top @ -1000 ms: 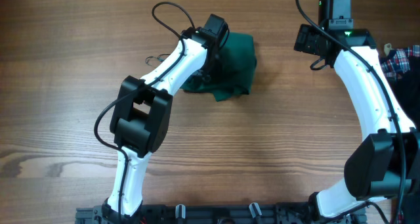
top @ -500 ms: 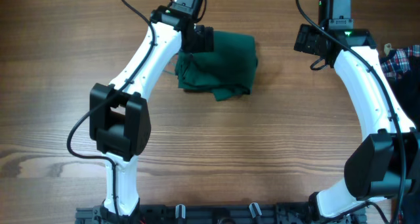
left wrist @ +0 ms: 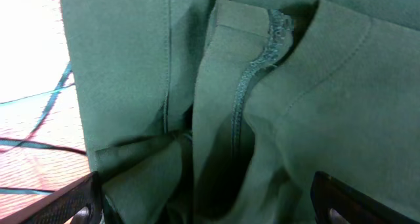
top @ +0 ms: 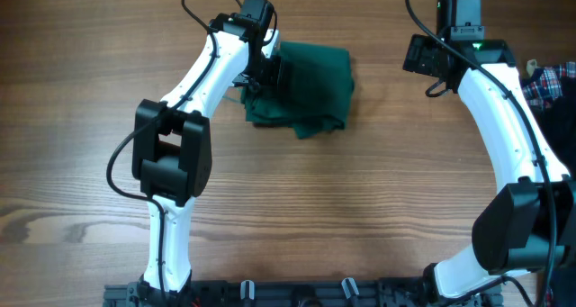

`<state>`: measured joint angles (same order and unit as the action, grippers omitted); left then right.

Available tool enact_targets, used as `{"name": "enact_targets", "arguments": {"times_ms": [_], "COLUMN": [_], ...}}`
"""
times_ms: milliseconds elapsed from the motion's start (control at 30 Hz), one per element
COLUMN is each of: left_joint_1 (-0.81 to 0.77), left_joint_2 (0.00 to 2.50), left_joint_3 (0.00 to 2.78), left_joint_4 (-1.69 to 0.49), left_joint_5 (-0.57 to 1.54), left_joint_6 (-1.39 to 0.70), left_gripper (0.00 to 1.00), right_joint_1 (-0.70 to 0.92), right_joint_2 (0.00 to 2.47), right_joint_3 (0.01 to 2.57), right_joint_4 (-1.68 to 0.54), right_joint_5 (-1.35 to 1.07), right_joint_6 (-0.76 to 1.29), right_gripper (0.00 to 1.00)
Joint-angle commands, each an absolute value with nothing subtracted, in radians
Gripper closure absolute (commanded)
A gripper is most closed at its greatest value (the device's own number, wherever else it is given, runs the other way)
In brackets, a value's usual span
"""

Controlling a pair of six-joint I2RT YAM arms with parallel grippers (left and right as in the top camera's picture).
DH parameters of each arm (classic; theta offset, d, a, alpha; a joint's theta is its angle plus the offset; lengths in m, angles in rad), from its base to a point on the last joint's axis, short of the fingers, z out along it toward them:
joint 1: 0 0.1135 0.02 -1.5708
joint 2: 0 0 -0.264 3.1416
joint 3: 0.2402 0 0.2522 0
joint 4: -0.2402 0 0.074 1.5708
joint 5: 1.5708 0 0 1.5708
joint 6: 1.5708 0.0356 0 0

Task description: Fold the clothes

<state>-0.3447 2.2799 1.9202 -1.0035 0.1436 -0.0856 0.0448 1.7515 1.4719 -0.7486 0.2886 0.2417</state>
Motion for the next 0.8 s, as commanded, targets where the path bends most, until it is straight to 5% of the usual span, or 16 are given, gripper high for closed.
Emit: {"name": "enact_targets", "arguments": {"times_ms": [0, 267, 300, 367, 400, 533, 767], "left_joint_1": [-0.347, -0.348, -0.349, -0.349, -0.349, -0.346, -0.297], "left_joint_2": [2.337, 2.385, 2.385, 2.385, 2.385, 2.383, 2.31], "left_joint_3": [1.934, 1.932, 1.932, 1.932, 1.932, 1.932, 1.946], "left_joint_4": [-1.007, -1.011, -1.012, -1.011, -1.011, -1.014, -0.999], "left_joint_5": [0.262, 0.253, 0.254, 0.254, 0.254, 0.254, 0.213], "left_joint_6": [-0.06, -0.09, -0.09, -0.09, -0.09, -0.09, -0.09], "left_gripper": [0.0, 0.05, 0.15, 0.66, 0.78, 0.96, 0.96], "right_joint_1": [0.042, 0.042, 0.042, 0.041, 0.041, 0.041, 0.041], "right_joint_2": [1.764, 1.764, 1.764, 1.764, 1.764, 1.764, 1.764], "right_joint_3": [1.462, 1.462, 1.462, 1.462, 1.462, 1.462, 1.462], "right_joint_4": [-0.753, -0.752, -0.752, -0.752, -0.753, -0.752, -0.753], "right_joint_5": [0.258, 0.254, 0.254, 0.254, 0.254, 0.254, 0.254], "right_joint_6": [0.239, 0.239, 0.239, 0.238, 0.238, 0.238, 0.236], "right_gripper": [0.0, 0.0, 0.0, 0.0, 0.0, 0.0, 0.0]}}
